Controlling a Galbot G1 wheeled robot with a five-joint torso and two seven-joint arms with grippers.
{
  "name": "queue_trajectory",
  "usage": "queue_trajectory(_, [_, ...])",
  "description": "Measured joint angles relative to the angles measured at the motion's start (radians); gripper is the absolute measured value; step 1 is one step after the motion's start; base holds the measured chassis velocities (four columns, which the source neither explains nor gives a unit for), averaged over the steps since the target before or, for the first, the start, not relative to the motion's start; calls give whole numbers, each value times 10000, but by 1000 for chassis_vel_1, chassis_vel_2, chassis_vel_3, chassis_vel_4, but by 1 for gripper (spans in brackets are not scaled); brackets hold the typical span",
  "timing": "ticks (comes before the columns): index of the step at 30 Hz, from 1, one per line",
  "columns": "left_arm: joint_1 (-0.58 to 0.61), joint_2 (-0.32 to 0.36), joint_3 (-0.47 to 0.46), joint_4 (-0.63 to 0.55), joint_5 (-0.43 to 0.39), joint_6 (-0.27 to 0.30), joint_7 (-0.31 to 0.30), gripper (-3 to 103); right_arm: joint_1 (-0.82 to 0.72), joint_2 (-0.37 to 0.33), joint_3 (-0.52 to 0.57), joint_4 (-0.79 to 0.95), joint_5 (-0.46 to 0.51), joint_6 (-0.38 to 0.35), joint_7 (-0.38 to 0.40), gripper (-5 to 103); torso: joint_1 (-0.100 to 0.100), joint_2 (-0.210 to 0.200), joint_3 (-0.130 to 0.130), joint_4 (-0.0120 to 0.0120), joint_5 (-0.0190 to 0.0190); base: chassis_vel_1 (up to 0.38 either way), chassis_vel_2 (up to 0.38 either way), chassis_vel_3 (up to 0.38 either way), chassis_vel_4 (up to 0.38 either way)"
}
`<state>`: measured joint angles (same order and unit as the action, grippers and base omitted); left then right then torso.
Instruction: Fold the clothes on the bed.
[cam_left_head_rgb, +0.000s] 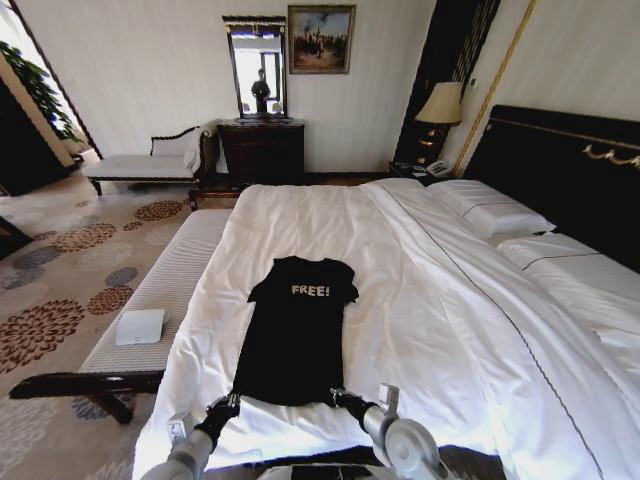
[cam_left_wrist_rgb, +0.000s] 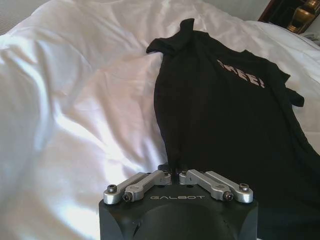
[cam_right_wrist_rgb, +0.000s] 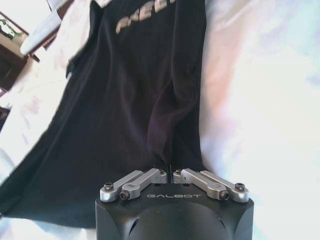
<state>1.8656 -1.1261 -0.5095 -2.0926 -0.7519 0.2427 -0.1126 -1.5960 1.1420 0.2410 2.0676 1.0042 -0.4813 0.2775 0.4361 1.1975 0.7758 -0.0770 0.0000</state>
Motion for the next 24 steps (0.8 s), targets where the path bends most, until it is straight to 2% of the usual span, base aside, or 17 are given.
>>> queue_trajectory(4, [157,-22,-262,-32,-157,-57,109,2,-635,-121,506,715,134,127,49,1,0,0,0,-1,-2,0,0,0,0])
queue_trajectory(10, [435,-39,-738,-125,-420,-145,256,2,-1027,-87,1255,754,83,315,78,1,-1,0,-1,-1,-1,0,0,0,0])
queue_trajectory(17, [993,-64,-1173,-429,-605,-316,409,2,-1405,-21,1703,412,-711,476,230,1,0,0,0,-1,0,0,0,0,0])
queue_trajectory(24, [1882,-275,-1242,-966,-634,-501,343,2,-2181,200,1533,758,-1505,27,688,1,0,0,-1,0,0,0,0,0,0])
